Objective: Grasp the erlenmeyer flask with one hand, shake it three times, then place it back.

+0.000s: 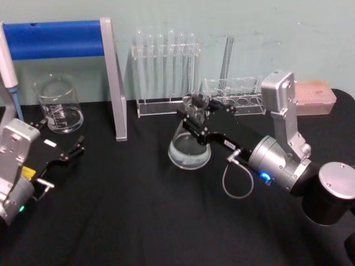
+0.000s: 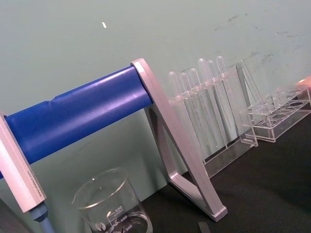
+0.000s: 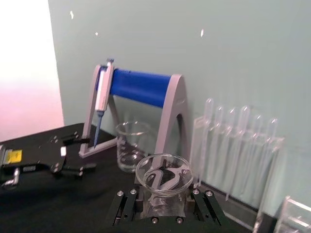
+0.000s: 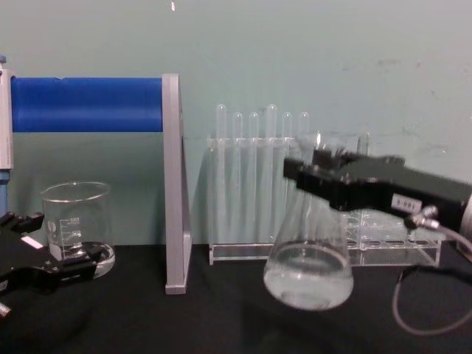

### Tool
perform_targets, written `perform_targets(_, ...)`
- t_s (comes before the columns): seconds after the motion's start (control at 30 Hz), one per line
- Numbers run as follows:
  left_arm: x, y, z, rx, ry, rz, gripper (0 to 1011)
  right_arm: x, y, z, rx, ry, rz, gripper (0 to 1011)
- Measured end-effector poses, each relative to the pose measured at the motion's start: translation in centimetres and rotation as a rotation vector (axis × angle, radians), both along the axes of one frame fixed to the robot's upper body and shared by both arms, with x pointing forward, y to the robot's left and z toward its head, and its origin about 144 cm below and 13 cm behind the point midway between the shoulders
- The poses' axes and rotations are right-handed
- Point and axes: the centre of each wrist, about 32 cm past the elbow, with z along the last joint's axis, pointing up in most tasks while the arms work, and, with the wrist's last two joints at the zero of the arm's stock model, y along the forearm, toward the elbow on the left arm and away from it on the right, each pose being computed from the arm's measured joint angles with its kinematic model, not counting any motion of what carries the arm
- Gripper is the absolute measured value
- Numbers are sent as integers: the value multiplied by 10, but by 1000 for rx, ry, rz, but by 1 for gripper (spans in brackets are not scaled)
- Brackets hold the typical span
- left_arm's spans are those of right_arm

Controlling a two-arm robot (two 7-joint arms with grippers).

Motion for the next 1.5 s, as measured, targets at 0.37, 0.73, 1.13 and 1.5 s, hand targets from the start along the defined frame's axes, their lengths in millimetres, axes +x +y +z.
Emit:
perform_targets(0.37,0,0,0,0,0,0,1001,-6,0,14,-1,-40,-48,450)
perform_targets(0.73,0,0,0,0,0,0,1001,-7,2,13,3,-33,-57,449)
perform_targets(1.13,0,0,0,0,0,0,1001,-10,10,9,-1,-13,-9,450)
perform_targets(1.5,0,0,0,0,0,0,1001,-21,34,7,6,2,128,450)
